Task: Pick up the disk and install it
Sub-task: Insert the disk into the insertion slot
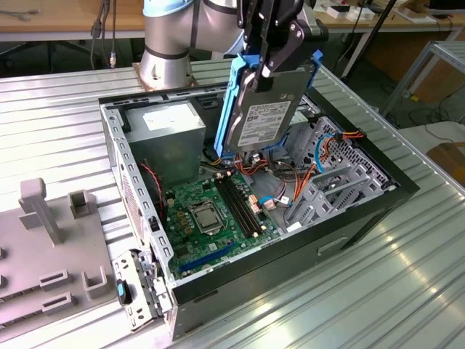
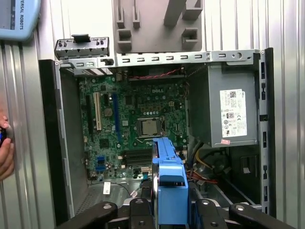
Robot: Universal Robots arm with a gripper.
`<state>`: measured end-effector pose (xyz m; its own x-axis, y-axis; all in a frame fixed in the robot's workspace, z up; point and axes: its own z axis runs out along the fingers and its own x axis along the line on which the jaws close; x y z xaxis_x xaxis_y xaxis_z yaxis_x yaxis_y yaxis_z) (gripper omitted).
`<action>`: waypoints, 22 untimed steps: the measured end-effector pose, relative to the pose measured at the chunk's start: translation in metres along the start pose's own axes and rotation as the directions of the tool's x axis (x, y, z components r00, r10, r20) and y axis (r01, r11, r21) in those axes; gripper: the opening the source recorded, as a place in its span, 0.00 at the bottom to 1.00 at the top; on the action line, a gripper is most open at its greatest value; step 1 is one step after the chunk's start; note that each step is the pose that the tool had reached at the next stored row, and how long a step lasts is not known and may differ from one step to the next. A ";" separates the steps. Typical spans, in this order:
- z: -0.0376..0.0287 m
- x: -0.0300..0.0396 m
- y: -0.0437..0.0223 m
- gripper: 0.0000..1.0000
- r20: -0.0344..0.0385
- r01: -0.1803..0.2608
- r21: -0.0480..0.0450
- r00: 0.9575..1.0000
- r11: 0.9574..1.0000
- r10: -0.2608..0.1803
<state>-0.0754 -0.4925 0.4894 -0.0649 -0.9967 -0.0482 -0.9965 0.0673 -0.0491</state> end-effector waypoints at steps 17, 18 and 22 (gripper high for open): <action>0.0023 0.0295 -0.0469 0.36 -0.003 0.002 -0.006 1.000 1.000 -0.002; 0.0023 0.0297 -0.0491 0.36 -0.003 0.002 -0.006 1.000 1.000 -0.002; 0.0026 0.0355 -0.0608 0.36 -0.003 0.002 -0.007 1.000 1.000 -0.002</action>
<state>-0.0170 -0.5318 0.4880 -0.0627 -0.9970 -0.0448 -0.9970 0.0647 -0.0427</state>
